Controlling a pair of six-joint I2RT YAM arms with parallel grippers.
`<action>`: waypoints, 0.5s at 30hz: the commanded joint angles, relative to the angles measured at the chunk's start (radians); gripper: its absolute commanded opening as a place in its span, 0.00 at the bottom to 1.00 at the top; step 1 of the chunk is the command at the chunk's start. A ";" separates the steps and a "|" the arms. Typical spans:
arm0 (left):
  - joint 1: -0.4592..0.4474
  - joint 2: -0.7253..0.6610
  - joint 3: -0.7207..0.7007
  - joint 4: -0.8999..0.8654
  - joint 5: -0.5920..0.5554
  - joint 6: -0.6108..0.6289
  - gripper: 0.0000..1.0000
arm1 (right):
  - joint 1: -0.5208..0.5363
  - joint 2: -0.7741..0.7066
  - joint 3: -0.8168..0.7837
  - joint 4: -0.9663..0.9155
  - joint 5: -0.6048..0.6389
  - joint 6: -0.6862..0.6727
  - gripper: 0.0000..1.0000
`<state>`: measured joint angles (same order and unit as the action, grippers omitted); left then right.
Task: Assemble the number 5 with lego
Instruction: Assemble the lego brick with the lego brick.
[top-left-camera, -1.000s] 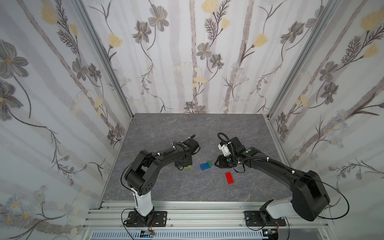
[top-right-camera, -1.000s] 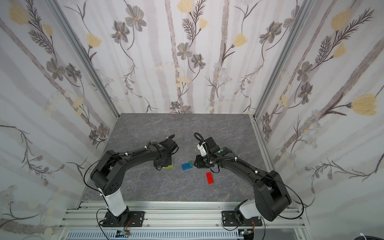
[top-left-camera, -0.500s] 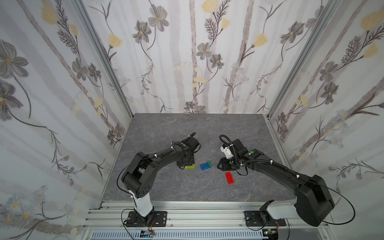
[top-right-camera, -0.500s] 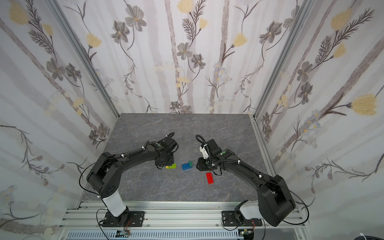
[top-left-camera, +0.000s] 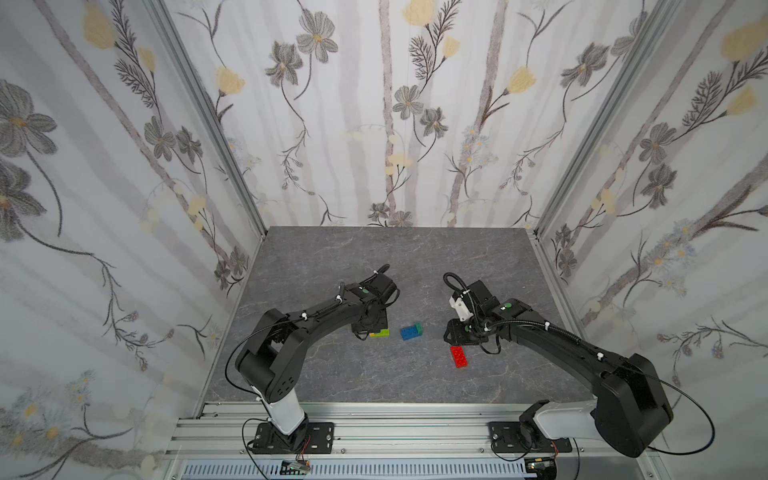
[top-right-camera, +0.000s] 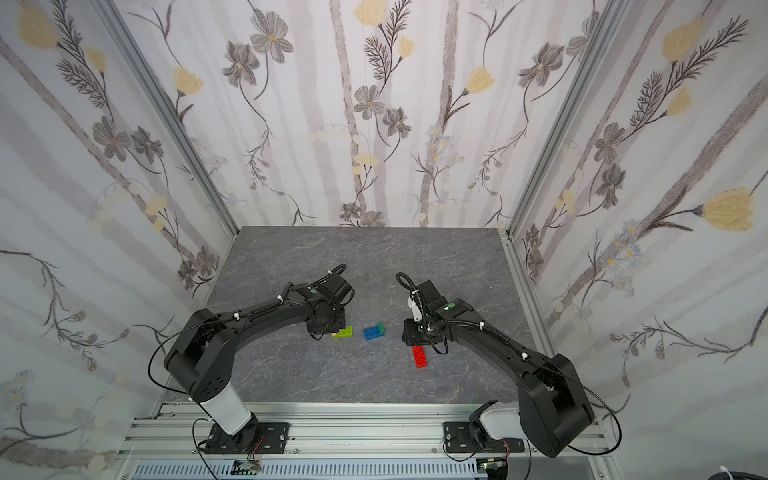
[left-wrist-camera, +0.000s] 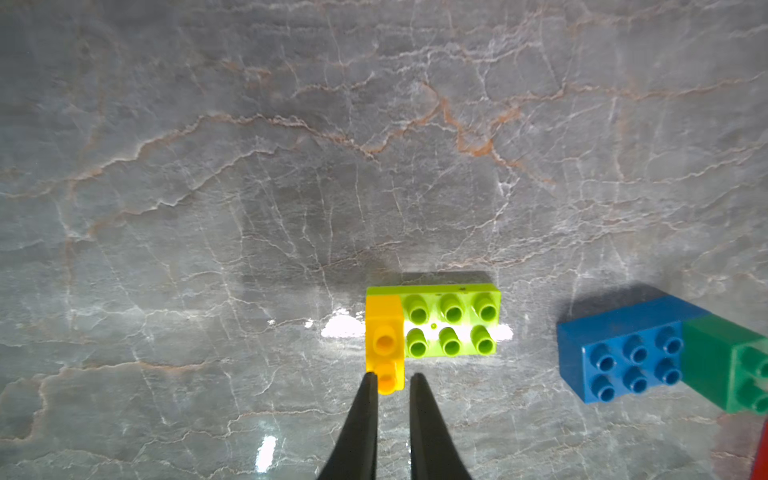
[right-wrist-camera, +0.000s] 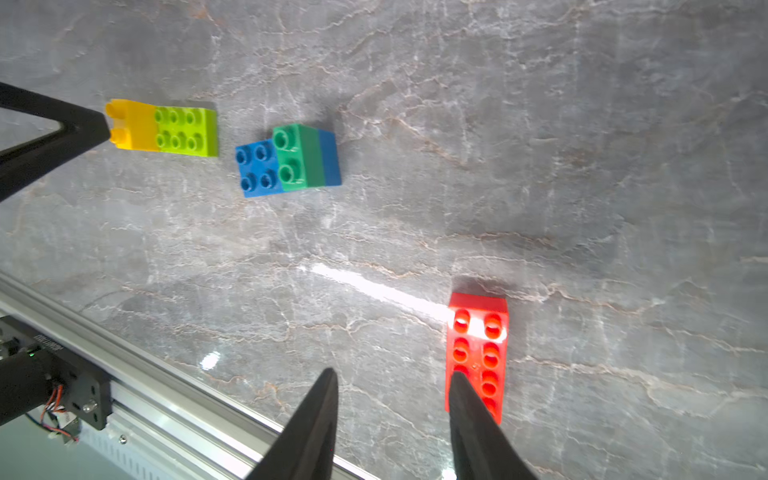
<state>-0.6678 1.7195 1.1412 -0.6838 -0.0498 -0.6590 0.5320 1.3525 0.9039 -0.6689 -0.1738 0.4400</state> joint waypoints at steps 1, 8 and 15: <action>0.000 0.012 -0.007 0.004 -0.003 0.002 0.15 | 0.000 0.011 0.003 -0.083 0.075 -0.013 0.43; 0.000 -0.018 -0.017 0.004 -0.005 0.002 0.18 | 0.000 0.025 -0.019 -0.133 0.135 -0.036 0.51; 0.000 -0.084 -0.006 -0.018 -0.012 0.004 0.31 | 0.006 0.082 -0.007 -0.132 0.148 -0.060 0.53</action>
<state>-0.6678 1.6550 1.1286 -0.6819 -0.0490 -0.6548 0.5335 1.4174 0.8875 -0.7712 -0.0490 0.3916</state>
